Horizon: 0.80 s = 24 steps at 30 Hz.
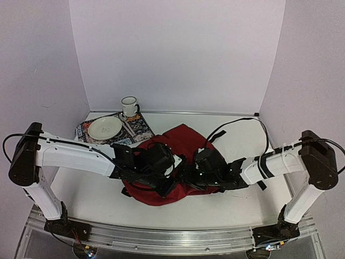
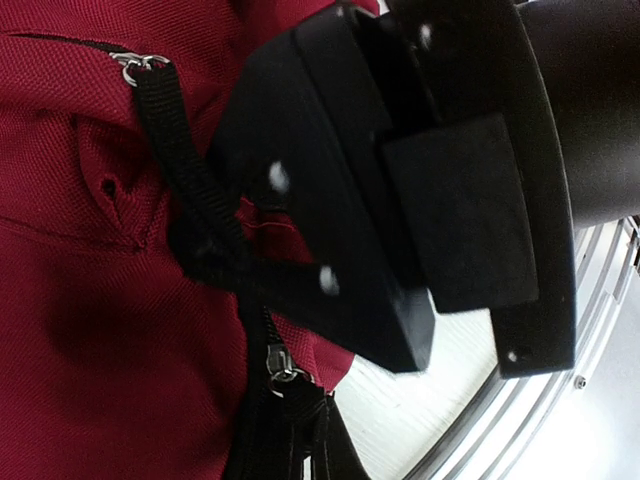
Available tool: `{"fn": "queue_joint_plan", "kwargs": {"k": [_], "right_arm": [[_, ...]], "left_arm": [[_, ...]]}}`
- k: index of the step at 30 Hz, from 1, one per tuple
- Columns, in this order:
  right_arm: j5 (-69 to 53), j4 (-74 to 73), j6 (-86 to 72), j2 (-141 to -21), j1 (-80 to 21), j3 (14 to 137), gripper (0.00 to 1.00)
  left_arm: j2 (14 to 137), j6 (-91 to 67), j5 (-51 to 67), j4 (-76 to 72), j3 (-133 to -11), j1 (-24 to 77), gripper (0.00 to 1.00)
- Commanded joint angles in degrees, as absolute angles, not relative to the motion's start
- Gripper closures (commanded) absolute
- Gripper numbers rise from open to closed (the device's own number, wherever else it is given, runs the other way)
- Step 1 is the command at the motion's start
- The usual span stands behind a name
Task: Pack the student bag
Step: Hold the largest pocket of the student bag, then zip the largest pocket of the bag in the student bag.
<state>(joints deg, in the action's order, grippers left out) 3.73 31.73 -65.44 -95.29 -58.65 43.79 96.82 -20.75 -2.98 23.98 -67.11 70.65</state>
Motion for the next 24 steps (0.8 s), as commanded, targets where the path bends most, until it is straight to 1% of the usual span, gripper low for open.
{"fn": "queue_joint_plan", "kwargs": {"k": [1,3,7,8,17,24], "right_arm": [[9.2,29.7,-65.0,-95.4,-58.0,43.6,0.67],[11.1,27.9,-64.3,-94.8,-56.5,42.8,0.79],[12.3,26.3,-62.9,-93.8,-51.9,40.7,0.98],[12.0,26.1,-62.1,-93.7,-50.6,40.5,1.0],[10.6,19.3,-54.2,-87.2,-40.7,40.6,1.0],[10.5,10.3,-42.9,-83.7,-33.8,45.3,1.0]], "left_arm": [[94.2,-19.8,-0.2,20.4,-67.7,71.0,1.0],[93.6,-19.6,1.6,20.3,-67.4,71.0,1.0],[91.8,-19.4,1.1,20.4,-66.5,70.9,1.0],[91.4,-19.4,0.9,20.4,-66.3,70.9,1.0],[89.9,-20.0,-6.0,24.1,-63.6,70.0,1.0],[87.6,-20.5,-9.3,27.7,-60.3,67.3,1.0]]}}
